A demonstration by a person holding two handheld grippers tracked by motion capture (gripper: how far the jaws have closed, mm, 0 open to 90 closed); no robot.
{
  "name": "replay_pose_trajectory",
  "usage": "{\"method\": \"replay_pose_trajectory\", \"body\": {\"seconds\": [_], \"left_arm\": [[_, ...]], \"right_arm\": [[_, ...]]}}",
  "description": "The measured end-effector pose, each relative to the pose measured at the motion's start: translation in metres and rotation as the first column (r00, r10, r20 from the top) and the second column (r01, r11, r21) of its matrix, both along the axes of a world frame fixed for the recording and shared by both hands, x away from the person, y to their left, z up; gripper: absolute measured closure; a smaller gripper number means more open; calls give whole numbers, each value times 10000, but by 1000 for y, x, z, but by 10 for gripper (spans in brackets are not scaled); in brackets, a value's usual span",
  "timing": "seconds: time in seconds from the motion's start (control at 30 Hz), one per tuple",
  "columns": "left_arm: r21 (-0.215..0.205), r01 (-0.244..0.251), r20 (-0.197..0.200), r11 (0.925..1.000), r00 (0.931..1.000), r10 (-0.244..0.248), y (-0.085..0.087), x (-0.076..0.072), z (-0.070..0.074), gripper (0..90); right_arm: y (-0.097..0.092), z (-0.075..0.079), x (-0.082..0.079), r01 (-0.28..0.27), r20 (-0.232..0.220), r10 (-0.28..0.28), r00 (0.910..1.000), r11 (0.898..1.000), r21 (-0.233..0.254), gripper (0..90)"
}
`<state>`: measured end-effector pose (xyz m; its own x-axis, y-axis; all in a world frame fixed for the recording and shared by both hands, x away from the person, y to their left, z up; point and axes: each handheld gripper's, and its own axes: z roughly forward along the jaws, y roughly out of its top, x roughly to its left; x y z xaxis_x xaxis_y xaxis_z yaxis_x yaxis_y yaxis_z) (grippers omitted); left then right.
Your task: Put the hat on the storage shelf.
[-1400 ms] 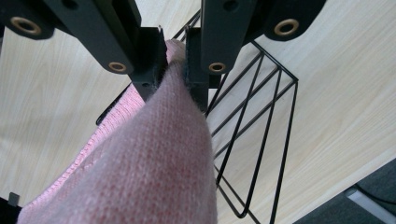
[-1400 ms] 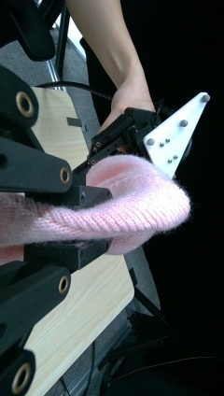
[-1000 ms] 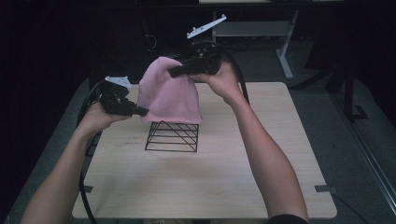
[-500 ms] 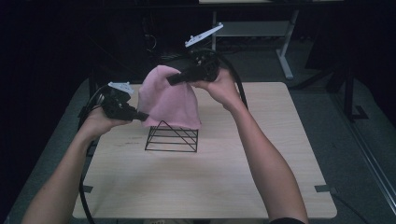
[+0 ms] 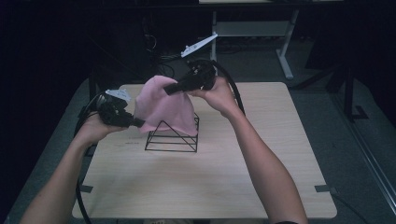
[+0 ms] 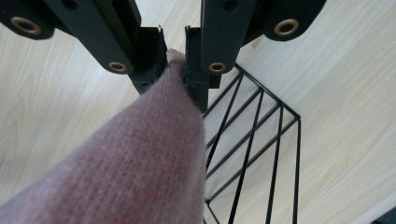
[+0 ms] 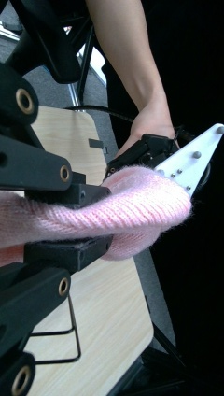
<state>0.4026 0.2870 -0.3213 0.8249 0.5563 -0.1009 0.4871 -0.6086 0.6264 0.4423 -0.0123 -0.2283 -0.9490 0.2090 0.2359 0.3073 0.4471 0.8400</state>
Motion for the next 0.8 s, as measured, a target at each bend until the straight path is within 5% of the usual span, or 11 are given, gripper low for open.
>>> {"method": "replay_pose_trajectory", "body": {"seconds": [0.5,0.8], "left_arm": [[549,7,-354,9985,9994,13,-2,0,-23,807],[1259,149,-313,9919,9995,-110,-5,2,-33,804]], "right_arm": [[2,-27,2,-159,-427,150,9990,9996,-221,757],[2,-43,3,-128,-689,104,9976,9993,-340,751]]}}
